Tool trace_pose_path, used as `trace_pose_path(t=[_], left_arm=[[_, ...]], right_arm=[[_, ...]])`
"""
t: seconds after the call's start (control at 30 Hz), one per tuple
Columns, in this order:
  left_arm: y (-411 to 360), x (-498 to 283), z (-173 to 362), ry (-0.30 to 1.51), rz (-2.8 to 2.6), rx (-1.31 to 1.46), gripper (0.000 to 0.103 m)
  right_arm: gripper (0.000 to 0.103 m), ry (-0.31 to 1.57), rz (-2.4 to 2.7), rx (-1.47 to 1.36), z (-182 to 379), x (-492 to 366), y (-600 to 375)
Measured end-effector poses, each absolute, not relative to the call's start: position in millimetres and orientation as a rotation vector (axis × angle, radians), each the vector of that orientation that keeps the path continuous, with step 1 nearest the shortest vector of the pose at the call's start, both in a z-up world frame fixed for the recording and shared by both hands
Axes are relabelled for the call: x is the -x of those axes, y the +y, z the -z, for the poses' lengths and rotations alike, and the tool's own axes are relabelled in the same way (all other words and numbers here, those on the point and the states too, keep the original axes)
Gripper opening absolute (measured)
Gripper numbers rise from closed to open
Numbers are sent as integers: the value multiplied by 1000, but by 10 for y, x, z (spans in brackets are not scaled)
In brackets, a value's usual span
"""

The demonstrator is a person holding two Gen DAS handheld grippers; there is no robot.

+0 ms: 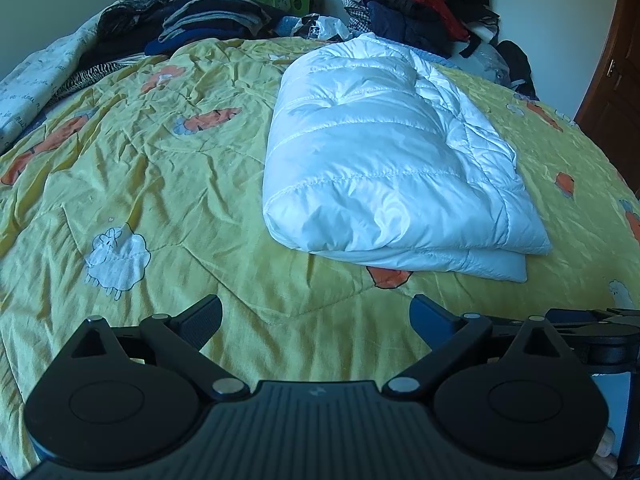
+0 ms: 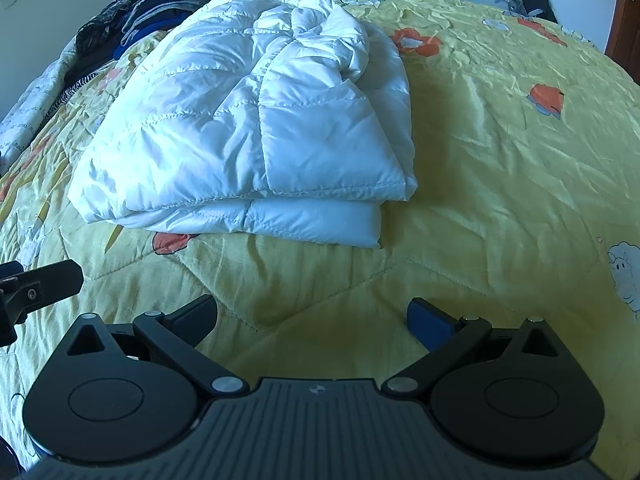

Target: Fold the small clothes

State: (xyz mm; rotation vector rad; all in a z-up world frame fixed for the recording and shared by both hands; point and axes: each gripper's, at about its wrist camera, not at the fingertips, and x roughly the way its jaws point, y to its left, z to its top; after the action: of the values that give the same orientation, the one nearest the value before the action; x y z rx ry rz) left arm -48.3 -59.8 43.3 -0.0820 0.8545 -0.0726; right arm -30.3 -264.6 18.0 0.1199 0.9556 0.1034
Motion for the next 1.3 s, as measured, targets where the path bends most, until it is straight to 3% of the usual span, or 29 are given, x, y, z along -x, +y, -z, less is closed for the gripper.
trace_pose_path(t=[1.3], left_arm=[[-582,471,-408,872,67,89,101]], right_arm=[[102,955,-126,-111,-181,311,-2624]])
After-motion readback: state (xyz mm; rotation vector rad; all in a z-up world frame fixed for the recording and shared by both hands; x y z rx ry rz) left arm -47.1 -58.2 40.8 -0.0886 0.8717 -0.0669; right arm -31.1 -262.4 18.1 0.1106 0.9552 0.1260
